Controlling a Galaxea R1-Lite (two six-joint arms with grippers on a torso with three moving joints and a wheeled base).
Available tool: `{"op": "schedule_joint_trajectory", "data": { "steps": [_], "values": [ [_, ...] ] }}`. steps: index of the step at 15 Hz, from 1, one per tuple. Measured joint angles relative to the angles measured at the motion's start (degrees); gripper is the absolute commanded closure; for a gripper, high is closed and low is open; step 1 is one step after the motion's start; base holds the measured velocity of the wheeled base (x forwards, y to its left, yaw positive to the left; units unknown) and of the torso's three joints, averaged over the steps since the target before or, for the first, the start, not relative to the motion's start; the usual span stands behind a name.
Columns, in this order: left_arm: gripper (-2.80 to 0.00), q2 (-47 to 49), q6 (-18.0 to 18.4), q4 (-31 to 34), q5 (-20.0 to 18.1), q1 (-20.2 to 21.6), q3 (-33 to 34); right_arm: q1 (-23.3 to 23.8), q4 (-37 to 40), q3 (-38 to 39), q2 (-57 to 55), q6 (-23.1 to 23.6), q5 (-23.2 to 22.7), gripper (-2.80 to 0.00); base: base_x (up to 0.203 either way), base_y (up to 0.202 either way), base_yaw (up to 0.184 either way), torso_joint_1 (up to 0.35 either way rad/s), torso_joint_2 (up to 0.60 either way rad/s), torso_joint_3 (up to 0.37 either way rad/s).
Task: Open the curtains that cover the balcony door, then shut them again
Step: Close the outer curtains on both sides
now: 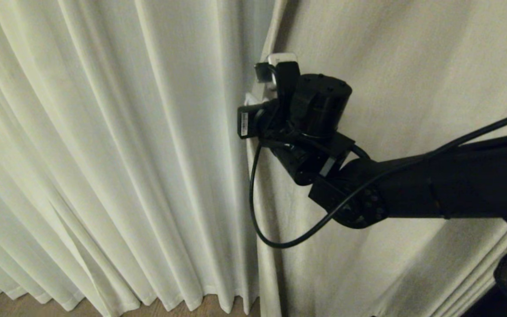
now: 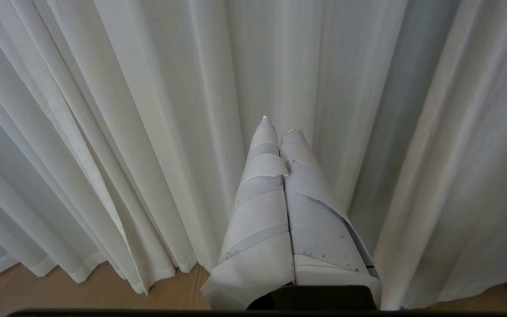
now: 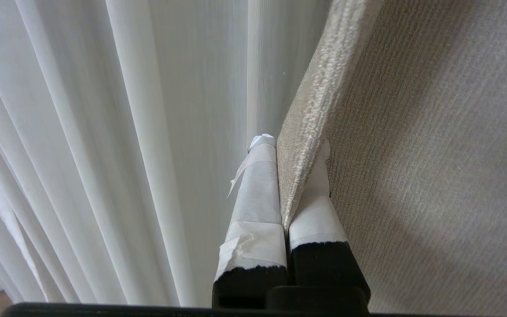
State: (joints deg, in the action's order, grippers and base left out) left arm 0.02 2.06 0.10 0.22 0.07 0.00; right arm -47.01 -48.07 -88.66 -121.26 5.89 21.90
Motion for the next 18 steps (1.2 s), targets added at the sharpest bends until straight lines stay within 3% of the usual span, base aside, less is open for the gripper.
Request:
{"op": "schedule_joint_trajectory", "data": {
  "steps": [4,8,13,18],
  "values": [
    [0.0,0.0,0.0,0.0,0.0,0.0,0.0,1.4,0.1,0.4,2.3,0.0,0.0,0.0,0.0,0.0,0.0,0.0,0.0,0.0],
    [0.0,0.0,0.0,0.0,0.0,0.0,0.0,6.3,1.1,2.8,7.2,0.4,-0.3,0.0,0.0,0.0,0.0,0.0,0.0,0.0],
    [0.0,0.0,0.0,0.0,0.0,0.0,0.0,14.9,5.0,11.9,17.1,0.4,-0.5,0.0,0.0,0.0,0.0,0.0,0.0,0.0],
    [0.0,0.0,0.0,0.0,0.0,0.0,0.0,28.5,5.2,26.2,27.4,-0.6,-0.7,0.0,0.0,0.0,0.0,0.0,0.0,0.0]
  ]
}}
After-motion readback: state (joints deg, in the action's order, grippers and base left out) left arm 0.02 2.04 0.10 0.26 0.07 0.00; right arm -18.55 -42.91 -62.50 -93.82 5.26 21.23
